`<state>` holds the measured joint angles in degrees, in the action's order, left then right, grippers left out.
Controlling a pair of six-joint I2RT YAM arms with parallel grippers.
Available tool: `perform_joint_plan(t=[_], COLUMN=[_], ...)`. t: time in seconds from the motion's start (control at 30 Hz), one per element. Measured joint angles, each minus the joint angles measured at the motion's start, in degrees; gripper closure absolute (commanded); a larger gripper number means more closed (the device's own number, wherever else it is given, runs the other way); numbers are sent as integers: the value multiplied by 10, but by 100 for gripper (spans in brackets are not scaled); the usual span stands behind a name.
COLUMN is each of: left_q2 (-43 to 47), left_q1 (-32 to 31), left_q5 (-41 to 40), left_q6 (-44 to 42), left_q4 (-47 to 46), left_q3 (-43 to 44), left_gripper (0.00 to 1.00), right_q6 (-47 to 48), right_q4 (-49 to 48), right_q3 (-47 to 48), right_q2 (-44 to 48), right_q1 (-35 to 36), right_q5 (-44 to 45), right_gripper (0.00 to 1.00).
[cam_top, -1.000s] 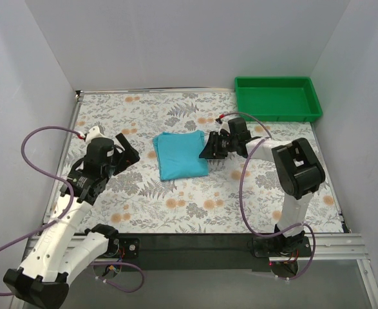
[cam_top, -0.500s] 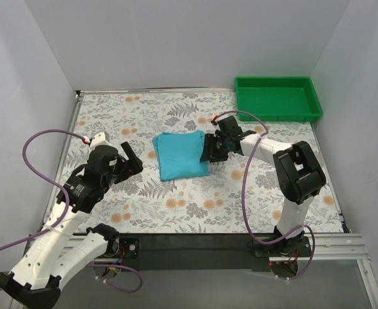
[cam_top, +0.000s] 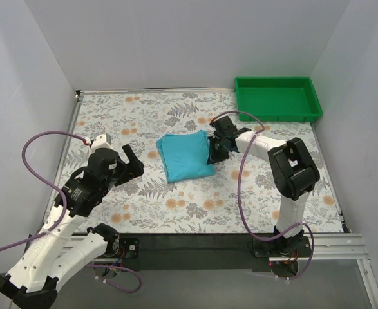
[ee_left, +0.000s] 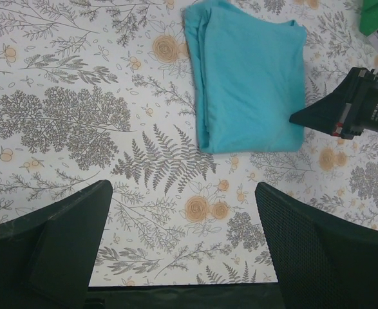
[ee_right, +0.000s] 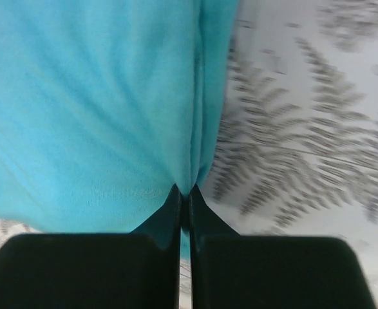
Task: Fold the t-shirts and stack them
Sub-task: Neatly place the folded tshirt to the corner
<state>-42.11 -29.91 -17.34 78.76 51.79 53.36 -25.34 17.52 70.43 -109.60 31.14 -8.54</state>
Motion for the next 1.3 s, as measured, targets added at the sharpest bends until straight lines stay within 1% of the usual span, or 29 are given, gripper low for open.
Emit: perform_joint_plan(t=[0.07,0.13,0.23,0.33,0.43,0.53,0.57,0.6,0.7,0.8,0.9,1.03,1.1,1.17,1.3], left_q2=[6,12,19,21,21,21,22,22,22,21,19,12,10,9,9], left_q1=[-1,-3,-7,-12,-18,-23,-25,-26,-31,-36,-41,-45,-47,-49,-51], left_q5=[0,0,-2,-7,-12,-16,-17,-18,-22,-27,-30,-31,-31,-31,-33], left_q6=[-2,-5,-10,-17,-24,-30,-31,-33,-37,-40,-42,-45,-45,-47,-49], left_q4=[-2,-7,-11,-14,-19,-24,-26,-26,-27,-28,-29,-30,-30,-29,-29], left_q3=[0,0,0,0,0,0,0,0,0,0,0,0,0,0,0], left_gripper=[14,14,14,14,14,14,14,14,14,14,14,14,14,14,14], right_q6=[19,45,92,138,170,192,198,203,213,207,184,147,132,120,108], right_q4=[20,42,87,127,151,172,181,190,217,223,228,230,230,230,231], right_q3=[-6,-22,-40,-49,-54,-52,-48,-42,-7,19,25,25,25,25,19], right_q2=[13,35,65,86,102,112,113,113,114,126,153,161,147,125,70], right_q1=[-15,-46,-116,-189,-247,-294,-304,-311,-312,-298,-261,-179,-140,-116,-107], right_q5=[26,57,121,203,280,348,367,385,405,398,363,322,308,302,311], right_gripper=[99,99,99,99,96,77,69,66,55,49,49,49,50,50,50])
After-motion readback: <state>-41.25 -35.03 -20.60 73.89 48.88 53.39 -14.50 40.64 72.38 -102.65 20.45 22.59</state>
